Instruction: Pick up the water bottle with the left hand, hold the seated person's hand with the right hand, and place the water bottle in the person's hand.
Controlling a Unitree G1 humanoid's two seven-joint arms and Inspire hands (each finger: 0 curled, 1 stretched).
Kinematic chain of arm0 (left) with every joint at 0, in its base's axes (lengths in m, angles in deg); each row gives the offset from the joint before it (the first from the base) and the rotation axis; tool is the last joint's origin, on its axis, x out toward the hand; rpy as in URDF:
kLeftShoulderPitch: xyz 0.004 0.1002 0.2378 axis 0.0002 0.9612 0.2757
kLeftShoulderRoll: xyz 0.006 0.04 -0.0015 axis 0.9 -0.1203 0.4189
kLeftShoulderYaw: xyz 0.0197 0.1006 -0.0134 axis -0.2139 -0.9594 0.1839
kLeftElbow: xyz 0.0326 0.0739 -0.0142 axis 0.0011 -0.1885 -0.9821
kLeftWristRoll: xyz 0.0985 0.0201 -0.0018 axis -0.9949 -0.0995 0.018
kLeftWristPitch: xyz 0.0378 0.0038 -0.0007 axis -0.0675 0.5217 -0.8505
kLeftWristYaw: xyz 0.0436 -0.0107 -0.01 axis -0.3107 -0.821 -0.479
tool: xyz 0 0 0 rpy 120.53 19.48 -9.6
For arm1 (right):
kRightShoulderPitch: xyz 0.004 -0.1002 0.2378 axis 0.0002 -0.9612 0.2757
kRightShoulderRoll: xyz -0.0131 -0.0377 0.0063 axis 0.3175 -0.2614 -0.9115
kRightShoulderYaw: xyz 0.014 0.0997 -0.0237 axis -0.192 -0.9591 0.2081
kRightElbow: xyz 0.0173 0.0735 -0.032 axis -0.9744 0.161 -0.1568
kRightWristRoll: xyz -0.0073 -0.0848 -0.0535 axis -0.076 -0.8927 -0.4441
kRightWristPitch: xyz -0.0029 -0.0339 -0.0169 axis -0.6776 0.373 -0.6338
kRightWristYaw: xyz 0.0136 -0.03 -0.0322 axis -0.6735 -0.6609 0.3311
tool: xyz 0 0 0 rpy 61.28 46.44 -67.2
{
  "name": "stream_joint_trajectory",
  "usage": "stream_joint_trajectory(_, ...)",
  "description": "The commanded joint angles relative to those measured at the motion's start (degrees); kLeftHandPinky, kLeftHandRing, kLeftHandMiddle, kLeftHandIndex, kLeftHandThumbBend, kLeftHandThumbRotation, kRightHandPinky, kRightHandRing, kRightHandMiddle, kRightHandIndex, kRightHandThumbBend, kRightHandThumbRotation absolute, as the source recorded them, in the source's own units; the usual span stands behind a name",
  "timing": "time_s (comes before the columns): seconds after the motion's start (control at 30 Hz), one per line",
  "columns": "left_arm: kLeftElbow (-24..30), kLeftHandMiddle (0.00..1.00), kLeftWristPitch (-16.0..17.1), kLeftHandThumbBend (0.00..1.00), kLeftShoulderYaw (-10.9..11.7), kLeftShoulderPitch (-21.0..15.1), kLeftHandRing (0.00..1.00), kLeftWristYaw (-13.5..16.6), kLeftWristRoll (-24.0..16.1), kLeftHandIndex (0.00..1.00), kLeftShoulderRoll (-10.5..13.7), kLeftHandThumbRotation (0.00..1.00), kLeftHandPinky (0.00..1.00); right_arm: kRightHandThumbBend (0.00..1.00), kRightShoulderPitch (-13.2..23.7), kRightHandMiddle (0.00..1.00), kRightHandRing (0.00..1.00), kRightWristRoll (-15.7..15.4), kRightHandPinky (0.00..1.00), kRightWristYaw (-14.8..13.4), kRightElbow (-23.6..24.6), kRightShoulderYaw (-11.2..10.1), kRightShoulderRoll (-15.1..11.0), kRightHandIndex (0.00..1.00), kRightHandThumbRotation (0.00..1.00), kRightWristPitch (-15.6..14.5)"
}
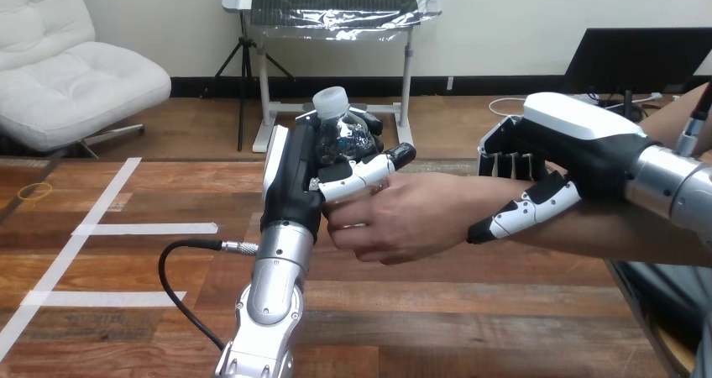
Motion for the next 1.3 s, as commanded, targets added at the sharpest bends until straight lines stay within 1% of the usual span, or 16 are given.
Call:
stream_joint_trajectory(0.0, 0.4, 0.41, 0.8, 0.71, -2.8, -5.5, 0.36, -1.5, -0.5, 0.43, -2.4, 0.0, 0.3, 0.87, 0.6, 0.39, 0.32, -0.9, 0.27, -0.3, -2.7, 1.2, 1.4, 0.42, 0.43, -1.2)
stream_joint_trajectory(0.07, 0.1, 0.41, 1.2, 0.71, -2.8, -5.5, 0.36, -1.6, -0.4, 0.43, -2.4, 0.0, 0.29, 0.87, 0.7, 0.39, 0.32, -1.3, 0.27, -0.4, -2.7, 1.3, 1.4, 0.42, 0.43, -1.1)
stream_joint_trajectory(0.27, 0.4, 0.4, 0.9, 0.71, -2.8, -5.2, 0.36, -2.1, 0.0, 0.42, -2.6, 0.0, 0.29, 0.87, 0.7, 0.4, 0.33, -1.4, 0.28, -0.1, -3.0, 1.2, 1.4, 0.43, 0.44, -0.8)
stream_joint_trajectory(0.47, 0.2, 0.41, 1.7, 0.71, -2.4, -4.8, 0.36, -3.4, 1.2, 0.42, -2.7, 0.0, 0.29, 0.87, 0.3, 0.38, 0.31, -0.4, 0.25, -0.4, -3.9, 0.7, 1.7, 0.42, 0.44, 0.4)
stream_joint_trajectory(0.57, 0.5, 0.42, 1.1, 0.72, -2.3, -4.6, 0.37, -4.2, 1.9, 0.44, -2.7, 0.0, 0.3, 0.88, 0.2, 0.37, 0.29, -0.5, 0.24, 0.0, -3.7, 0.7, 1.5, 0.43, 0.44, 0.1)
stream_joint_trajectory(0.6, 1.0, 0.43, 0.2, 0.72, -2.3, -4.4, 0.38, -4.6, 2.3, 0.44, -2.7, 0.0, 0.3, 0.88, 0.2, 0.37, 0.29, -0.4, 0.24, 0.2, -3.6, 0.8, 1.4, 0.43, 0.44, -0.2)
stream_joint_trajectory(0.7, 2.0, 0.46, -1.4, 0.72, -2.3, -4.0, 0.41, -5.4, 2.9, 0.48, -2.5, 0.05, 0.32, 0.89, 0.0, 0.38, 0.3, -0.3, 0.24, 0.7, -3.3, 0.7, 1.3, 0.45, 0.46, -0.8)
stream_joint_trajectory(0.8, 2.9, 0.51, -2.1, 0.71, -2.3, -3.6, 0.45, -6.3, 3.5, 0.53, -2.2, 0.13, 0.36, 0.91, -0.3, 0.39, 0.31, 0.0, 0.24, 1.0, -3.0, 0.6, 1.2, 0.48, 0.47, -1.1)
stream_joint_trajectory(0.83, 3.1, 0.52, -2.2, 0.71, -2.3, -3.5, 0.47, -6.6, 3.7, 0.55, -2.1, 0.17, 0.37, 0.92, -0.4, 0.41, 0.32, 0.0, 0.25, 1.1, -3.0, 0.6, 1.1, 0.49, 0.48, -1.1)
stream_joint_trajectory(0.87, 3.3, 0.55, -2.3, 0.71, -2.3, -3.4, 0.5, -6.8, 3.8, 0.59, -2.0, 0.23, 0.4, 0.93, -0.4, 0.42, 0.34, 0.1, 0.26, 1.2, -2.9, 0.6, 1.1, 0.5, 0.49, -1.2)
stream_joint_trajectory(0.97, 3.3, 0.58, -1.7, 0.71, -2.3, -3.2, 0.53, -6.9, 3.9, 0.62, -1.7, 0.3, 0.43, 0.95, -0.6, 0.45, 0.37, 0.4, 0.29, 2.3, -2.5, 0.6, 0.8, 0.53, 0.51, -2.0)
stream_joint_trajectory(1.1, 3.6, 0.6, -1.1, 0.72, -1.6, -2.9, 0.56, -7.2, 4.9, 0.65, -1.9, 0.38, 0.46, 0.97, -0.7, 0.48, 0.4, 1.2, 0.32, 3.7, -2.4, 0.5, 0.6, 0.57, 0.53, -2.5)
stream_joint_trajectory(1.17, 3.7, 0.61, -0.9, 0.71, -1.4, -2.8, 0.57, -7.3, 5.1, 0.67, -1.9, 0.44, 0.46, 0.99, -0.7, 0.5, 0.43, 1.4, 0.35, 4.4, -2.3, 0.5, 0.5, 0.6, 0.55, -2.9)
stream_joint_trajectory(1.2, 3.9, 0.61, -0.5, 0.7, -1.2, -2.6, 0.57, -7.5, 5.6, 0.67, -1.9, 0.45, 0.47, 0.99, -0.8, 0.51, 0.44, 1.8, 0.36, 5.2, -2.1, 0.4, 0.4, 0.61, 0.56, -3.5)
stream_joint_trajectory(1.27, 4.4, 0.62, -0.1, 0.65, -1.0, -2.3, 0.57, -7.9, 6.2, 0.68, -1.8, 0.5, 0.46, 1.0, -1.1, 0.54, 0.47, 2.5, 0.39, 6.2, -1.8, 0.1, 0.4, 0.64, 0.58, -4.3)
